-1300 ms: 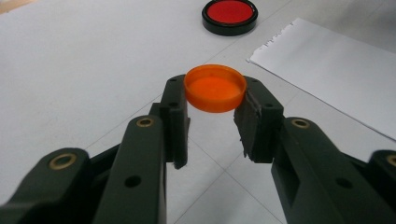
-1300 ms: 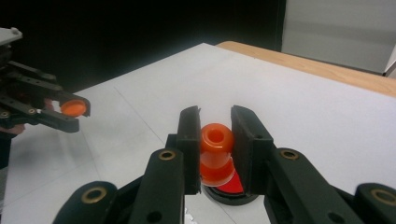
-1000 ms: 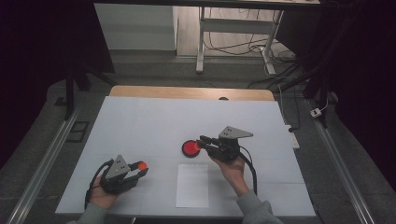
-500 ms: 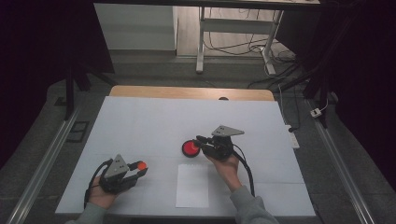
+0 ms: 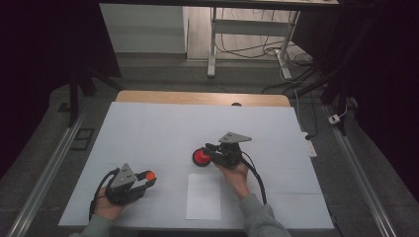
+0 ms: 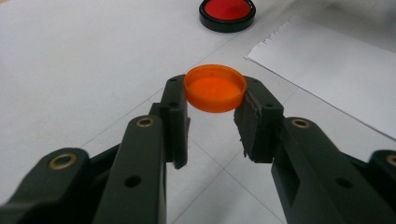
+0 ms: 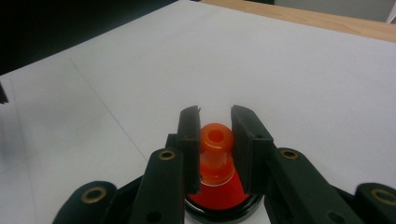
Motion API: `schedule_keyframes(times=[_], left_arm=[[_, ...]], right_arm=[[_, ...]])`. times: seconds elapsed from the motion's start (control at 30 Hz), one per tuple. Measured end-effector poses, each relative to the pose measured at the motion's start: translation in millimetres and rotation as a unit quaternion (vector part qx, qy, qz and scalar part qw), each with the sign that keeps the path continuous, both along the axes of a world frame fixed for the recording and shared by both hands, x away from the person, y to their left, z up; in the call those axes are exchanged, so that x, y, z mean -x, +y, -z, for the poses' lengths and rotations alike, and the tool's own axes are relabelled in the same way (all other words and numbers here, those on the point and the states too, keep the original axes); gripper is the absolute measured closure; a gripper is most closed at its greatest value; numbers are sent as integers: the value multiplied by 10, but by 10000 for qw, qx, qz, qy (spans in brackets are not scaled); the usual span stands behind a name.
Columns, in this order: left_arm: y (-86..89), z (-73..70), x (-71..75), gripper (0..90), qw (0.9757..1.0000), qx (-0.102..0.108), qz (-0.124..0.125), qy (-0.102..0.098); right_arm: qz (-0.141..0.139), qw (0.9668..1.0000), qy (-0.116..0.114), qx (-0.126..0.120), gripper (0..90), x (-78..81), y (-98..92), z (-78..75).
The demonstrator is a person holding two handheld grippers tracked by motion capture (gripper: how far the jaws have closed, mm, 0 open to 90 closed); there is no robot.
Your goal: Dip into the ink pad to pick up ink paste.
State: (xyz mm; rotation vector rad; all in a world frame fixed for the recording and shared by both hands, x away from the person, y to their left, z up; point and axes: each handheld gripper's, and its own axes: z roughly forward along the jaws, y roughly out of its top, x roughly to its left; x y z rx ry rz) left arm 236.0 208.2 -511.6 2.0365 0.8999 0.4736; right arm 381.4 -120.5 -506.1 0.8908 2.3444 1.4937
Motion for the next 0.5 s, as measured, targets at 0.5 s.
schedule_keyframes(times=[0.5], left_arm=[[12, -2, 3, 655, 10000, 32, 13, 35]], right_arm=[[78, 9999, -35, 126, 735, -49, 101, 87]])
